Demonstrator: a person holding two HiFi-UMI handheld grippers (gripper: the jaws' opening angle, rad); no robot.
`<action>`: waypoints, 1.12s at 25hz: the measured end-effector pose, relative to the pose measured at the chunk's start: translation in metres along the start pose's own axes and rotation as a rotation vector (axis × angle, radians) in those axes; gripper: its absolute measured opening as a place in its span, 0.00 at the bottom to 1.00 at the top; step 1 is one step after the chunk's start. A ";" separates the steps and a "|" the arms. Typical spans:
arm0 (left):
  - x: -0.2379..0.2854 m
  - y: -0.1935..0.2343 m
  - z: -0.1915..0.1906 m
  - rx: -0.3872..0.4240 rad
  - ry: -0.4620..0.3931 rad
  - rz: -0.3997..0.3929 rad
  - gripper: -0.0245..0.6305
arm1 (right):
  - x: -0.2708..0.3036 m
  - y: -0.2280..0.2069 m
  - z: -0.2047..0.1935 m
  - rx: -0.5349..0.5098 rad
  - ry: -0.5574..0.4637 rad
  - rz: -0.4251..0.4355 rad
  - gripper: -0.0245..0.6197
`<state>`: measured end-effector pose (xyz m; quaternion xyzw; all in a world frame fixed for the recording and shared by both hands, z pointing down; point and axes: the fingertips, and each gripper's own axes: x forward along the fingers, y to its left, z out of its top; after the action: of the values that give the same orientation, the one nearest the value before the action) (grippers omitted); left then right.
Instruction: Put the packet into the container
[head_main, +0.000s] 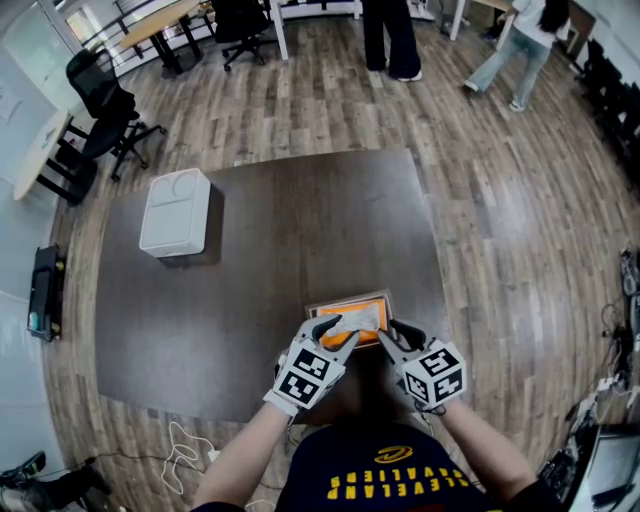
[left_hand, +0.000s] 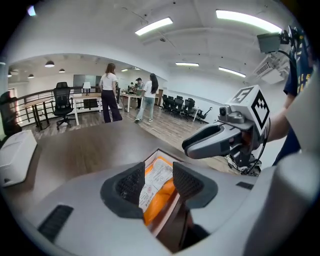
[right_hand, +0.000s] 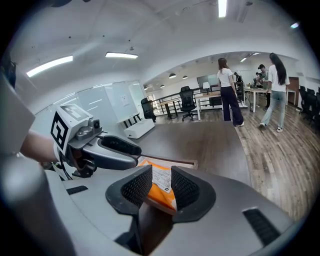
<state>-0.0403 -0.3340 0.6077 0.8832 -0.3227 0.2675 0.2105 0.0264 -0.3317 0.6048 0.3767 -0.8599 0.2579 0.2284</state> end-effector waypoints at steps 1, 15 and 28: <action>-0.002 -0.001 0.001 -0.008 -0.012 0.006 0.28 | 0.000 0.001 0.001 0.000 -0.003 0.000 0.21; -0.048 -0.011 0.015 -0.237 -0.164 0.048 0.28 | -0.017 0.007 0.018 0.022 -0.064 -0.006 0.20; -0.097 -0.049 0.057 -0.259 -0.300 0.009 0.28 | -0.072 0.036 0.060 0.137 -0.228 0.061 0.20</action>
<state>-0.0503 -0.2864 0.4953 0.8771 -0.3861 0.0902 0.2709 0.0314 -0.3090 0.5072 0.3922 -0.8717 0.2781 0.0949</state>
